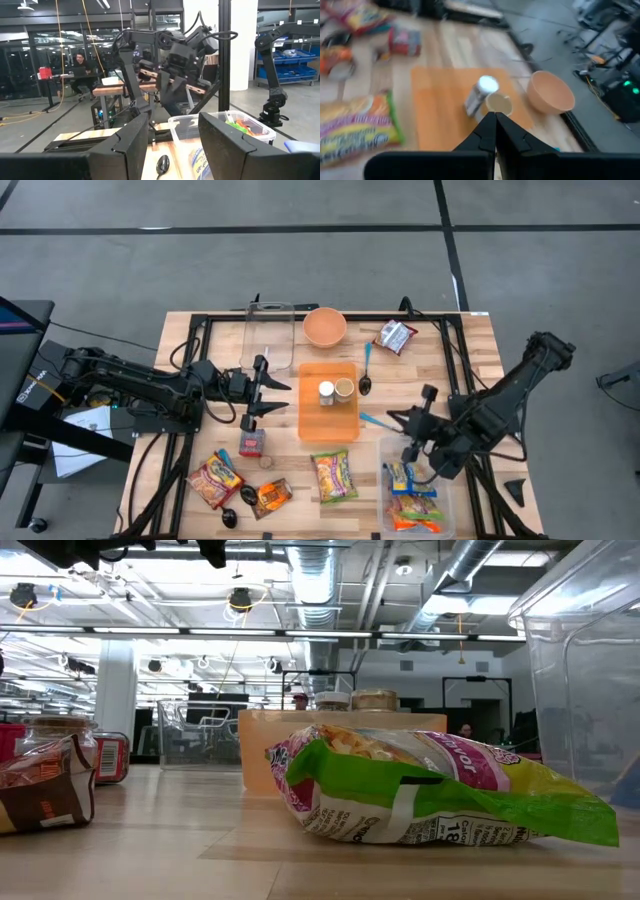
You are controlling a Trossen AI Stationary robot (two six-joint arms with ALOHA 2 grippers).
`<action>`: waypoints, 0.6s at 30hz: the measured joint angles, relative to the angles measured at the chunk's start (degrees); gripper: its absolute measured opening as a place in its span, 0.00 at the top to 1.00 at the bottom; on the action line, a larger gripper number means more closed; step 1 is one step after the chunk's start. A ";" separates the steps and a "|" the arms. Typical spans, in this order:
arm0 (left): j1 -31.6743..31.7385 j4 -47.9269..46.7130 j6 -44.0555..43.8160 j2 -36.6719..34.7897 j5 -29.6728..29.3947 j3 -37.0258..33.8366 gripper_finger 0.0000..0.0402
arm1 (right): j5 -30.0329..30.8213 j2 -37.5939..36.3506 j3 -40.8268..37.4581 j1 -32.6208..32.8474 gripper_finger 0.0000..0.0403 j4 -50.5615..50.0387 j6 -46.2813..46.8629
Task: Pick & Place Food Item
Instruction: Put the blue spoon into the transparent bin
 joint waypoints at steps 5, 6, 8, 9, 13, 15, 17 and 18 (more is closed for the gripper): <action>-0.01 0.54 0.01 0.00 0.00 0.00 0.58 | 1.63 -1.35 -1.92 -3.41 0.98 -3.05 13.88; 0.00 0.70 0.00 0.00 0.00 0.00 0.58 | 1.27 -1.47 -2.32 -4.68 0.97 -5.26 16.29; 0.02 0.93 0.00 0.00 0.00 0.00 0.58 | 1.05 -1.48 -3.12 -7.98 0.94 -10.62 21.28; 0.02 1.18 0.02 0.00 0.00 0.00 0.58 | 0.96 -1.49 -3.54 -9.93 0.92 -13.72 24.35; 0.02 2.73 0.03 0.00 0.01 0.00 0.58 | -0.74 -2.70 -4.91 -19.54 0.85 -19.48 31.02; 0.11 3.61 0.97 0.00 -0.19 0.00 0.58 | -3.93 -3.37 -4.99 -24.69 0.81 -17.93 28.70; 0.13 4.77 2.19 0.00 -0.68 0.00 0.58 | -8.86 -4.08 -4.99 -29.83 0.78 -12.98 23.08; 0.13 5.48 2.70 -0.02 -1.33 0.00 0.58 | -12.33 -4.35 -4.99 -32.39 0.76 -9.67 19.01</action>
